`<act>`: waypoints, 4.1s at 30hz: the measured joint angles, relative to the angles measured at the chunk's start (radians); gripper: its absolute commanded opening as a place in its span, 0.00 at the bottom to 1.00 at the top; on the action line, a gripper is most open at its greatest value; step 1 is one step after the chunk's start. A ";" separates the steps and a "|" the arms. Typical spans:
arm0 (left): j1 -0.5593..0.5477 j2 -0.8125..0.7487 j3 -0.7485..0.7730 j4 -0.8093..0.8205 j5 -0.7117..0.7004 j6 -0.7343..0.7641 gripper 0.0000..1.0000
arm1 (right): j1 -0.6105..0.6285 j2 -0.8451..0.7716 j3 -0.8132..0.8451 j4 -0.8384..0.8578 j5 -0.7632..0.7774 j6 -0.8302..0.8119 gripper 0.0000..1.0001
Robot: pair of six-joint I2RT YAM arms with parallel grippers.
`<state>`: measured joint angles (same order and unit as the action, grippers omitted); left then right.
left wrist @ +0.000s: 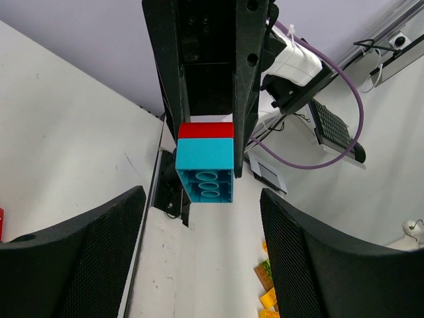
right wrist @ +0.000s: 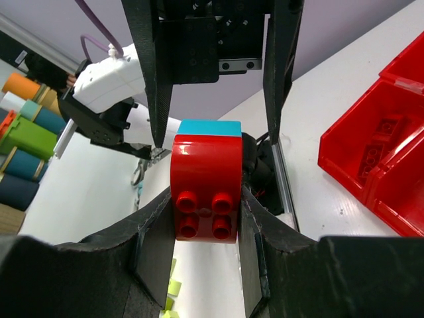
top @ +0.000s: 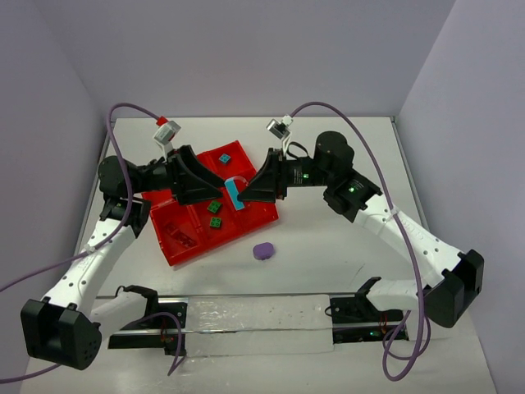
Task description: Sort the legos into containers by color
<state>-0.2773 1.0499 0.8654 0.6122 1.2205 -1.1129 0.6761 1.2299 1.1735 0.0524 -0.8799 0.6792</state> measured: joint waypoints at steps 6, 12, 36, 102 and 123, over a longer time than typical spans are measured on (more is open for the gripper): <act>-0.005 0.001 0.000 -0.020 -0.001 0.019 0.76 | 0.017 0.014 0.013 0.000 0.000 0.000 0.06; -0.007 0.004 0.001 -0.042 -0.009 0.032 0.71 | 0.039 0.037 0.019 -0.008 0.006 -0.005 0.06; -0.016 0.001 0.001 -0.139 -0.022 0.097 0.00 | 0.053 0.053 0.027 -0.071 0.063 -0.067 0.06; 0.163 0.043 0.135 -0.970 -0.733 0.419 0.00 | 0.013 0.050 0.034 -0.449 0.562 -0.213 0.07; 0.098 0.807 0.691 -0.947 -0.850 0.455 0.00 | 0.007 0.209 0.229 -0.671 0.685 -0.250 0.07</act>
<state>-0.1789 1.8569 1.5565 -0.3348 0.3701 -0.6581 0.6832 1.4393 1.4026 -0.6184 -0.1946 0.4292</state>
